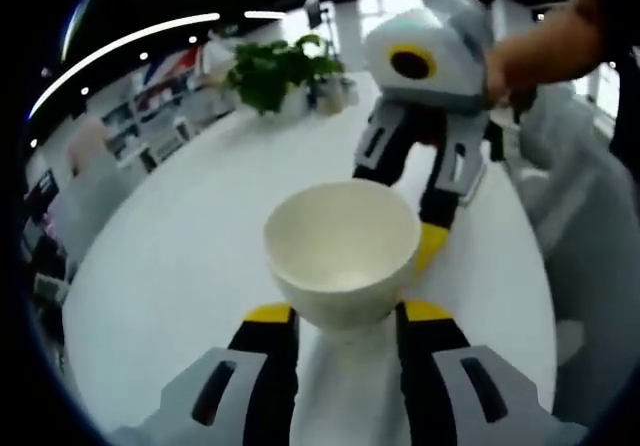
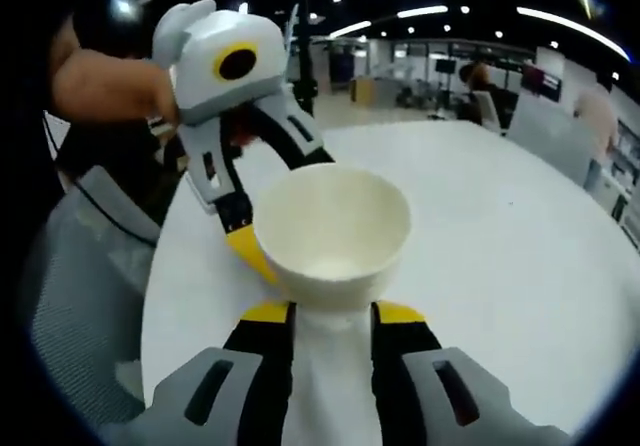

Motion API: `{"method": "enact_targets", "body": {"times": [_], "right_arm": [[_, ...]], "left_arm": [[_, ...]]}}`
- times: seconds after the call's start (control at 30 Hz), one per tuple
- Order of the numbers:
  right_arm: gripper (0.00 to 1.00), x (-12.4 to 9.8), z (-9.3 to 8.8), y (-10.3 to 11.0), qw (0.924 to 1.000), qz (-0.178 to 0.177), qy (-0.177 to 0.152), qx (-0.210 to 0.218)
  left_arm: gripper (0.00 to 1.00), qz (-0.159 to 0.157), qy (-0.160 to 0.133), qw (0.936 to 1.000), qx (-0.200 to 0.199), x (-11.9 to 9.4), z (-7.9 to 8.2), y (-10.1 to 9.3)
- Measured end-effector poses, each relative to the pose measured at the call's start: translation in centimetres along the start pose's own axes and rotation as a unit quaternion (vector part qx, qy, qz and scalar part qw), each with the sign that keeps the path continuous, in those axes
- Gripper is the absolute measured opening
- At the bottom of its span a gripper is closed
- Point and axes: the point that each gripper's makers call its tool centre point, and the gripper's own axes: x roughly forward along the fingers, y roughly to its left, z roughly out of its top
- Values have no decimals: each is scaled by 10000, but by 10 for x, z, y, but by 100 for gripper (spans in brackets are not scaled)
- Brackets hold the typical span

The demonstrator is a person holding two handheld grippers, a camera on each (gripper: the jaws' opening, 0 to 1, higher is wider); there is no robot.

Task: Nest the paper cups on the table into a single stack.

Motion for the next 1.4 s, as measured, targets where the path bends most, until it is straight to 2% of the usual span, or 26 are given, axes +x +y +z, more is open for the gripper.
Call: {"method": "enact_targets", "body": {"times": [0.37,0.63,0.77,0.93,1.0,1.07,1.17,1.2,1.23,1.27,1.3,1.37,1.4], "right_arm": [[26,6,17,-39,10000,-35,-39,-71],[25,16,26,-64,9998,-82,105,-176],[25,22,23,-68,9997,-61,182,-142],[25,31,11,-61,9995,12,306,-65],[25,32,13,-61,9998,-10,178,69],[25,32,14,-60,9998,6,176,95],[25,32,13,-60,9998,-26,164,149],[26,32,14,-60,9996,-53,141,234],[30,31,14,-61,9994,-117,97,317],[36,30,14,-62,9993,-151,76,335],[46,28,12,-63,9991,-221,58,354],[59,24,8,-68,9981,-409,74,445],[66,21,8,-69,9979,-478,47,446]], "left_arm": [[38,24,-65,10000,-4,6,11,41],[37,70,-44,10000,-33,12,12,68],[38,83,-8,10000,-49,15,8,71],[38,-22,100,9999,-103,21,-5,65],[38,23,80,9998,-176,21,-9,67],[38,-1,-40,9990,-449,21,-11,67],[38,65,-113,9989,-454,20,-12,67],[39,138,-38,9986,-500,20,-16,68],[44,251,-20,9982,-539,19,-17,71],[54,309,-48,9980,-543,19,-18,72],[63,449,-122,9965,-695,18,-18,76],[83,620,-128,9937,-923,15,-21,82],[89,721,-129,9923,-998,12,-22,85]]}}
